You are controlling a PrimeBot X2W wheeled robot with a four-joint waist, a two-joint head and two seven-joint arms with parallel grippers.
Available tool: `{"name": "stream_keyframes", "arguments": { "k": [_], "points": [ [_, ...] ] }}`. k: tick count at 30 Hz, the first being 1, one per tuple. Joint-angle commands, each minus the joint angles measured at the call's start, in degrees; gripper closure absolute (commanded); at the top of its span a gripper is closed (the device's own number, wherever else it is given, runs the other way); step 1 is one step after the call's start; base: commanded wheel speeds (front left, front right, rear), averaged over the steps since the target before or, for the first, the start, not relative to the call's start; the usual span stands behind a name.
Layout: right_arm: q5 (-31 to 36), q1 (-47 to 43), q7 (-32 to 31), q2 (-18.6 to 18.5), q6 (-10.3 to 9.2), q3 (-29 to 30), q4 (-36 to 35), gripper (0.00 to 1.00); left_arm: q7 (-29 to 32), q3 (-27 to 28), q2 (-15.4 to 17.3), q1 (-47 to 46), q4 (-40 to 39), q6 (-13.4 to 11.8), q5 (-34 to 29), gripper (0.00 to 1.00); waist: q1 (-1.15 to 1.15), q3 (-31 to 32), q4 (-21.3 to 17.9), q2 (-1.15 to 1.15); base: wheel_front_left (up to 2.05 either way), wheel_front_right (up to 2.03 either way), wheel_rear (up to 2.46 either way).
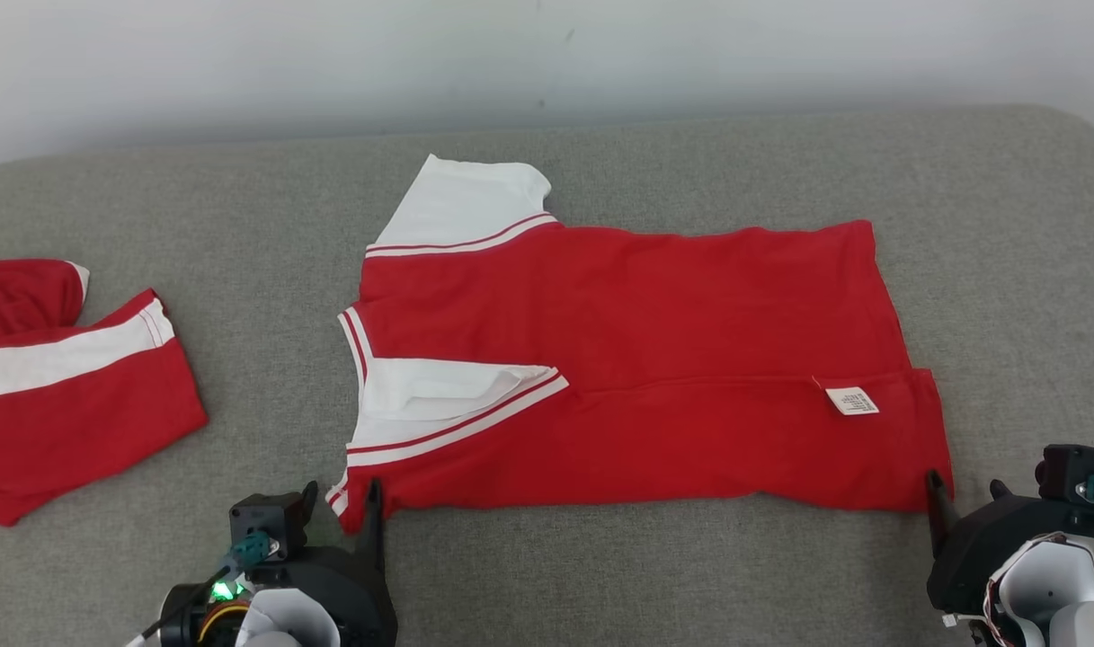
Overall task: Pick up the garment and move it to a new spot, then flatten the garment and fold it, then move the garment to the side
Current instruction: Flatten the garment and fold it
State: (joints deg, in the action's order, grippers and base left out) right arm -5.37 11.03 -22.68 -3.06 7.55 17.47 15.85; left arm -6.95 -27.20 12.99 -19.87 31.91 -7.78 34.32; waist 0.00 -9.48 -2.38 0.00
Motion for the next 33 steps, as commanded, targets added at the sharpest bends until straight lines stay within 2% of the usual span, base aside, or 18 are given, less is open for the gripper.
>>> {"name": "stream_keyframes", "arguments": {
  "k": [1,6,13,15,16,18,19,20,21,28,33],
  "points": [
    [0.8,0.8,0.1,0.1,-0.15,0.1,0.6,0.00,0.7,-0.2,0.0,-0.9,0.7,-0.6,-0.7,0.00,0.00,-0.9,0.1,0.00,0.00,0.00,0.00],
    [0.9,1.9,0.4,0.1,-0.15,0.0,2.1,0.00,3.4,-1.5,-0.2,-0.7,1.9,-1.2,-0.9,0.00,0.00,-2.4,0.0,0.00,0.00,0.00,0.00],
    [0.3,3.5,-0.6,-0.1,-0.15,-1.2,4.9,0.00,4.1,-2.0,-0.7,0.7,2.4,-1.4,0.1,0.02,0.00,-3.6,0.3,0.00,0.00,0.00,0.00],
    [0.1,4.0,-1.2,-0.2,-0.15,-1.9,5.9,0.00,4.2,-2.1,-0.7,0.6,2.4,-1.5,0.1,0.09,0.00,-3.7,0.4,0.00,0.00,0.00,0.00],
    [0.1,4.0,-1.2,-0.2,-0.15,-1.9,5.9,0.00,4.2,-2.1,-0.7,0.6,2.4,-1.5,0.1,0.09,0.00,-3.7,0.4,0.00,0.00,0.00,0.00],
    [-0.1,4.3,-1.9,-0.4,-0.14,-2.6,7.1,0.02,4.5,-2.2,-0.5,0.7,2.6,-1.4,0.3,0.40,0.00,-3.7,0.6,0.00,0.00,0.00,0.00],
    [-0.2,4.4,-2.2,-0.4,-0.14,-3.0,7.6,0.57,4.7,-2.3,-0.5,0.8,2.7,-1.2,0.4,0.60,0.00,-3.7,0.6,0.00,0.00,0.00,0.00],
    [-0.3,4.4,-2.3,-0.5,-0.14,-3.2,7.9,0.73,4.9,-2.4,-0.5,0.8,2.8,-1.0,0.4,0.80,0.00,-3.6,0.6,0.00,0.00,0.00,0.00],
    [-0.3,4.3,-2.5,-0.7,-0.15,-3.5,8.1,1.00,5.3,-2.7,-0.5,1.2,3.1,-0.6,0.8,1.00,0.00,-3.3,0.6,0.00,0.00,0.00,0.00],
    [-0.8,2.6,-1.3,-1.4,-0.15,-2.0,6.7,1.00,4.3,-2.8,-0.3,2.4,2.9,-0.3,1.2,1.00,0.00,-1.1,0.7,0.00,0.00,0.00,0.00],
    [-2.6,0.0,-2.5,-1.0,-0.15,-0.9,3.2,1.00,3.3,-2.9,0.5,4.7,0.5,-1.4,0.9,1.00,0.00,1.4,0.6,0.00,0.00,0.00,0.00]
  ]
}}
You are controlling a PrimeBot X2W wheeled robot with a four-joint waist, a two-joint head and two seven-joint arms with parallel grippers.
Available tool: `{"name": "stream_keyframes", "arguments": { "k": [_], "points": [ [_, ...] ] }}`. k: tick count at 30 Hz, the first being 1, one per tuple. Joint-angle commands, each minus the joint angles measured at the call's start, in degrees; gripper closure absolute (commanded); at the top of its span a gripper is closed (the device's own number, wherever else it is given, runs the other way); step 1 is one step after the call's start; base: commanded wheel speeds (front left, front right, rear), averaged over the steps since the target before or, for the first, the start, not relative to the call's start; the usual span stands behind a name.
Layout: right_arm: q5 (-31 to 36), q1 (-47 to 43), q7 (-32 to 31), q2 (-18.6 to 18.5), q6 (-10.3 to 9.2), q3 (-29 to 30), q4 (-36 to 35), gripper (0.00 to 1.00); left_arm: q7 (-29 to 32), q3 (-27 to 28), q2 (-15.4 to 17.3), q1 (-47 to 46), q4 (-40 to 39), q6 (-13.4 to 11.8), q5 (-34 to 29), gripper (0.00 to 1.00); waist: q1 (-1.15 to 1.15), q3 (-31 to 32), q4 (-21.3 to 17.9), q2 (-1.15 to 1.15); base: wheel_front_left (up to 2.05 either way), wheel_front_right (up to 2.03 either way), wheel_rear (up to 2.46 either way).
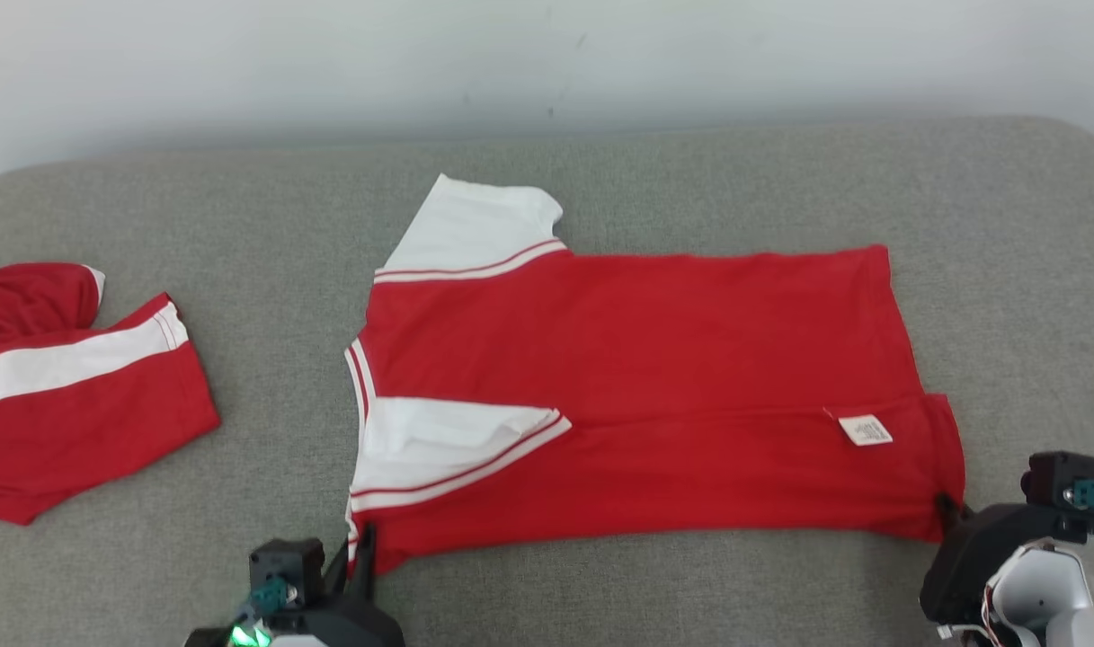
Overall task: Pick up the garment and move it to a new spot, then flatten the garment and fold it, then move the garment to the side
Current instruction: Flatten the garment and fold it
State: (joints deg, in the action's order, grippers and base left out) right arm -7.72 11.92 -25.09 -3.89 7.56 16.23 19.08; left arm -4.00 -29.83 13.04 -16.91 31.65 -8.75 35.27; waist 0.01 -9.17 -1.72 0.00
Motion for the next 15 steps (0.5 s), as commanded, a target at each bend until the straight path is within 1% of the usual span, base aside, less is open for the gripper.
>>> {"name": "stream_keyframes", "arguments": {
  "k": [1,4,7,15],
  "points": [
    [-0.5,-1.7,-0.6,-0.1,-0.17,0.3,-0.9,1.00,0.2,-0.5,0.7,2.4,0.1,-0.5,-0.3,1.00,-0.01,1.6,-0.1,0.00,0.00,0.00,0.00],
    [-1.3,-4.4,-2.1,0.1,-0.17,0.0,-3.5,1.00,-0.2,-0.9,1.5,4.7,-1.9,-0.9,-0.6,1.00,-0.01,3.0,-0.3,0.00,0.00,0.00,0.00],
    [-2.2,-7.5,-3.6,0.3,-0.17,0.9,-6.0,1.00,-0.1,-1.3,2.0,7.0,-3.6,-1.4,-0.5,1.00,-0.01,4.0,-0.2,0.00,0.00,0.00,0.00],
    [-3.8,-13.6,-5.7,0.8,-0.17,1.7,-10.2,1.00,0.0,-1.1,3.5,12.5,-7.0,-2.6,0.9,1.00,-0.01,5.5,-0.3,0.00,0.00,0.00,0.00]
  ]
}}
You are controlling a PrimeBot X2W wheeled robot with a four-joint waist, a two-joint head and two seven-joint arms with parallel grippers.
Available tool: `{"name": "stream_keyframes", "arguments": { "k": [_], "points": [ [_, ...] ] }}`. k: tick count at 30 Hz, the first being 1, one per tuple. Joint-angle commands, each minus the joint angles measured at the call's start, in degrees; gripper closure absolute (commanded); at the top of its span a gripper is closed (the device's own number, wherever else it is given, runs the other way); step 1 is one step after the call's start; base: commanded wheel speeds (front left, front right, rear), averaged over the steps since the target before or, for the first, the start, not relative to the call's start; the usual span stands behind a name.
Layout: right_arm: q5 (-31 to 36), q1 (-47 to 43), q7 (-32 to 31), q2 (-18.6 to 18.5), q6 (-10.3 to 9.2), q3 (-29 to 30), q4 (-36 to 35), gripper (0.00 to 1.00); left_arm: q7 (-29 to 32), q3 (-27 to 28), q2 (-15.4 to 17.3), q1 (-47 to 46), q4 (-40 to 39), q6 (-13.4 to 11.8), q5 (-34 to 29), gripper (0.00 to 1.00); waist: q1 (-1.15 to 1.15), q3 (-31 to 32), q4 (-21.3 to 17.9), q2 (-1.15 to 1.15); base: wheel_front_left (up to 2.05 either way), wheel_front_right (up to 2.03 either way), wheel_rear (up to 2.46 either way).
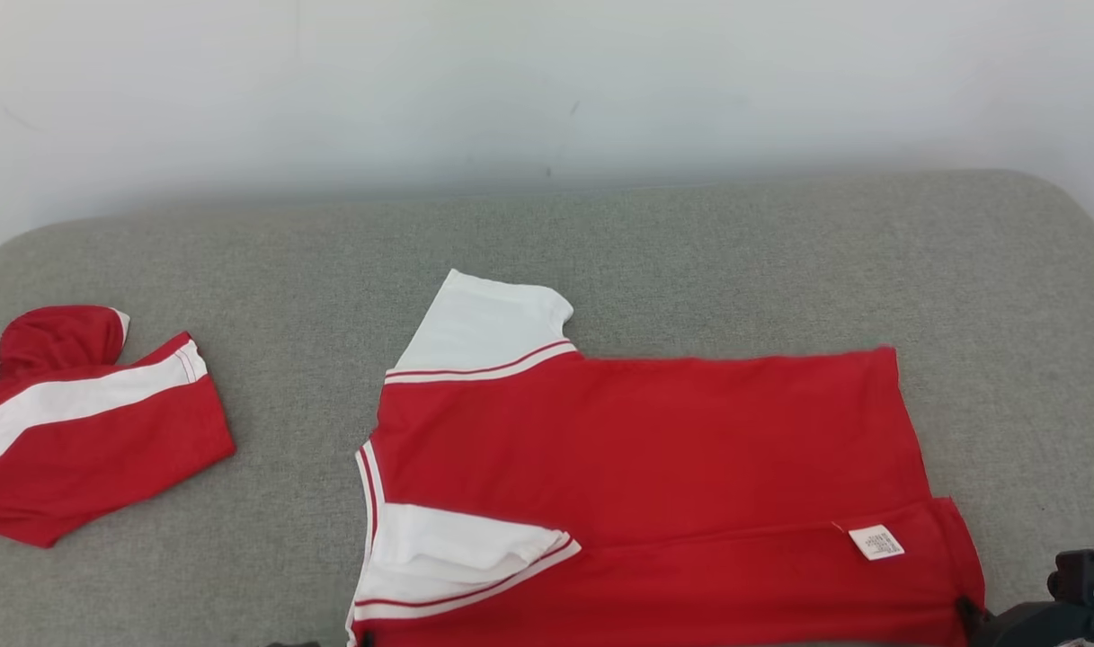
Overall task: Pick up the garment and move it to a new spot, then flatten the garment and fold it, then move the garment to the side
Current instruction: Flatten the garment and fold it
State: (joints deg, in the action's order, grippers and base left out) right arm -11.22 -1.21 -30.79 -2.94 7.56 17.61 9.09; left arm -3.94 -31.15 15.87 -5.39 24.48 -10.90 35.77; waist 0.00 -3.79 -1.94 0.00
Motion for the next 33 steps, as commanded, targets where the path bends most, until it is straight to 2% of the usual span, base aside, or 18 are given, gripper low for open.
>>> {"name": "stream_keyframes", "arguments": {
  "k": [1,2,3,4,5,6,15,23,28,33],
  "points": [
    [-0.5,-0.9,-0.1,-0.1,-0.17,0.2,-0.5,1.00,0.0,0.3,0.7,1.4,-0.1,-0.5,0.7,1.00,0.00,0.2,-0.1,0.00,0.00,0.00,0.00],
    [-0.9,-1.4,-0.3,-0.1,-0.17,-0.1,-0.5,1.00,0.3,0.3,0.8,1.9,-0.3,-0.7,1.0,1.00,0.00,0.2,-0.1,0.00,0.00,0.00,0.00],
    [-1.1,-1.6,-0.3,0.0,-0.17,-0.3,-0.5,1.00,0.4,0.2,0.8,2.2,-0.5,-0.7,1.1,0.88,0.00,0.3,-0.1,0.00,0.00,0.00,0.00],
    [-1.4,-1.7,-0.2,0.0,-0.17,-0.6,-0.5,0.79,0.6,0.2,0.8,2.4,-0.7,-0.8,1.1,0.51,0.00,0.3,-0.1,0.00,0.00,0.00,0.00],
    [-1.6,-1.8,0.0,0.0,-0.17,-0.8,-0.4,0.35,0.4,0.2,0.9,2.5,-1.0,-0.9,1.1,0.03,0.00,0.3,-0.1,0.00,0.00,0.00,0.00],
    [-1.8,-1.9,0.1,0.0,-0.17,-0.9,-0.2,0.00,0.1,0.3,0.9,2.6,-1.3,-1.1,1.0,0.00,0.00,0.2,-0.2,0.00,0.00,0.00,0.00],
    [-0.7,0.1,1.9,0.0,-0.17,-1.1,-1.4,0.00,-0.6,1.1,1.9,2.0,-3.3,-2.0,0.8,0.00,0.00,-0.2,-0.5,0.00,0.00,0.00,0.00],
    [1.5,4.5,0.6,-0.9,-0.17,-0.1,-3.8,0.00,0.6,1.8,4.6,-2.2,-5.7,-2.2,-0.5,0.00,0.00,-1.4,-0.3,0.00,0.00,0.00,0.00],
    [2.5,8.4,-0.9,-2.7,-0.16,-1.5,-3.5,0.00,2.4,2.0,5.6,-7.4,-6.8,-1.8,-1.4,0.00,0.00,-3.1,-0.3,0.00,0.00,0.00,0.00],
    [2.1,13.8,-2.3,-4.8,-0.17,-4.1,-1.7,0.00,5.4,1.2,5.5,-14.8,-5.4,0.5,-1.5,0.00,0.00,-5.7,-0.8,0.00,0.00,0.00,0.00]
  ]
}}
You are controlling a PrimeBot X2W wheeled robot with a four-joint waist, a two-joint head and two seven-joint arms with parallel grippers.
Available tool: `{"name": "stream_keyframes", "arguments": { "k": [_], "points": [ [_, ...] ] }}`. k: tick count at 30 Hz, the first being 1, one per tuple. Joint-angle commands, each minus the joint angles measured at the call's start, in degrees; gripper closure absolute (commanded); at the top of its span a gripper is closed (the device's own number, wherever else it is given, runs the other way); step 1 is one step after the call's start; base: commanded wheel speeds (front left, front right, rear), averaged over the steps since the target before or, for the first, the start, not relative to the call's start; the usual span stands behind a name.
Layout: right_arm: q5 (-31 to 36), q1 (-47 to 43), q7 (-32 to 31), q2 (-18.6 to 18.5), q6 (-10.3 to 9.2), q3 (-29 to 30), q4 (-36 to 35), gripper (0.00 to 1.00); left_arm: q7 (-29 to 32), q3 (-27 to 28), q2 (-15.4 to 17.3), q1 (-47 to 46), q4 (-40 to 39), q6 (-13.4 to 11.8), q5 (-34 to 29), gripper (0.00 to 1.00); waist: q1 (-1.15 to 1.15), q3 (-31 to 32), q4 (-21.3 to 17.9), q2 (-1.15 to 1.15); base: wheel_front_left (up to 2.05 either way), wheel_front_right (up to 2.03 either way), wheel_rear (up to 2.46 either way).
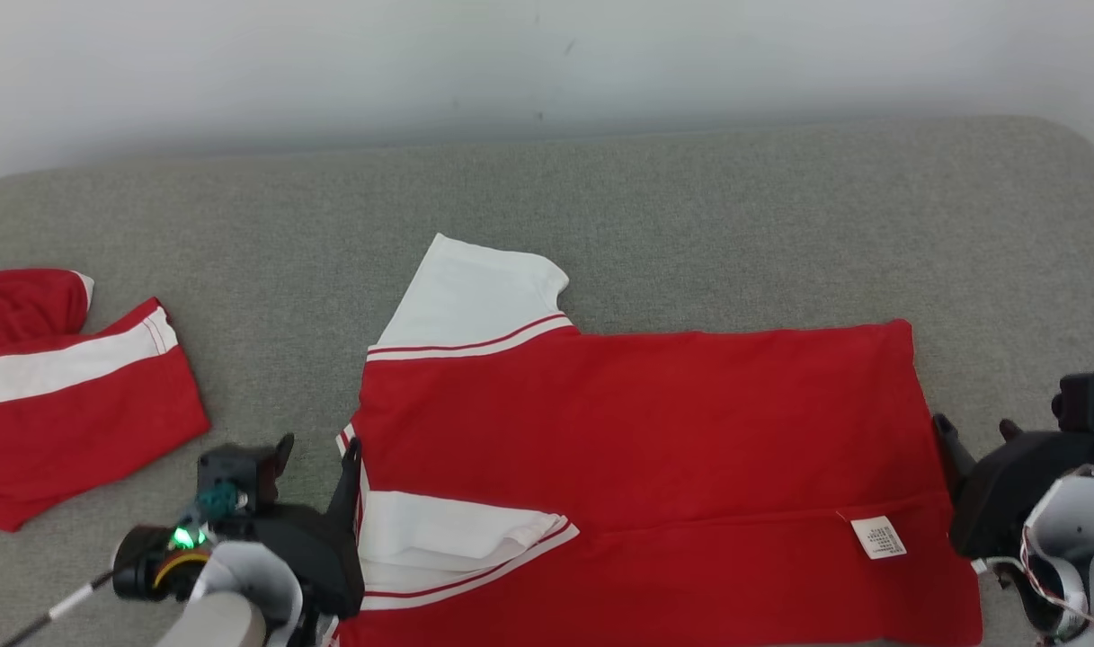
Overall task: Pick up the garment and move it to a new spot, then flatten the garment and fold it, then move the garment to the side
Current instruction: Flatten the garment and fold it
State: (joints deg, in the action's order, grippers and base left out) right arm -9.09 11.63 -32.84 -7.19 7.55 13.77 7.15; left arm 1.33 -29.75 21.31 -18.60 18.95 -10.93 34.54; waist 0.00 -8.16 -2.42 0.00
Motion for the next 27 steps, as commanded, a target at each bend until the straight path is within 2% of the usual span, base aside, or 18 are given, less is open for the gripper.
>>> {"name": "stream_keyframes", "arguments": {
  "k": [1,9,12,19,27],
  "points": [
    [-0.2,2.4,-0.4,-0.8,-0.15,-0.6,0.8,0.00,1.0,-0.3,0.0,-3.4,0.7,1.2,-0.1,0.00,0.00,-1.9,-0.5,0.00,0.00,0.00,0.00],
    [-2.4,14.0,-3.0,-2.8,-0.15,-6.0,7.3,0.00,5.6,-0.1,-1.5,-16.4,7.4,5.8,1.8,0.00,0.00,-6.3,-2.9,0.00,0.00,0.00,0.00],
    [-2.8,18.6,-3.3,-3.1,-0.15,-7.4,10.3,0.00,6.6,-0.6,-1.3,-20.9,10.1,6.9,0.7,0.00,0.00,-8.5,-4.2,0.00,0.00,0.00,0.00],
    [-3.3,27.1,-2.9,-3.8,-0.16,-11.9,15.1,0.00,7.2,-0.4,-1.4,-29.2,14.9,8.3,0.1,0.00,0.00,-12.7,-7.1,0.00,0.00,0.00,0.00],
    [-4.5,31.7,-1.9,-4.6,-0.15,-15.3,16.5,0.00,7.9,-0.8,-1.3,-35.9,19.3,10.6,-0.2,0.00,0.00,-16.7,-8.7,0.00,0.00,0.00,0.00]
  ]
}}
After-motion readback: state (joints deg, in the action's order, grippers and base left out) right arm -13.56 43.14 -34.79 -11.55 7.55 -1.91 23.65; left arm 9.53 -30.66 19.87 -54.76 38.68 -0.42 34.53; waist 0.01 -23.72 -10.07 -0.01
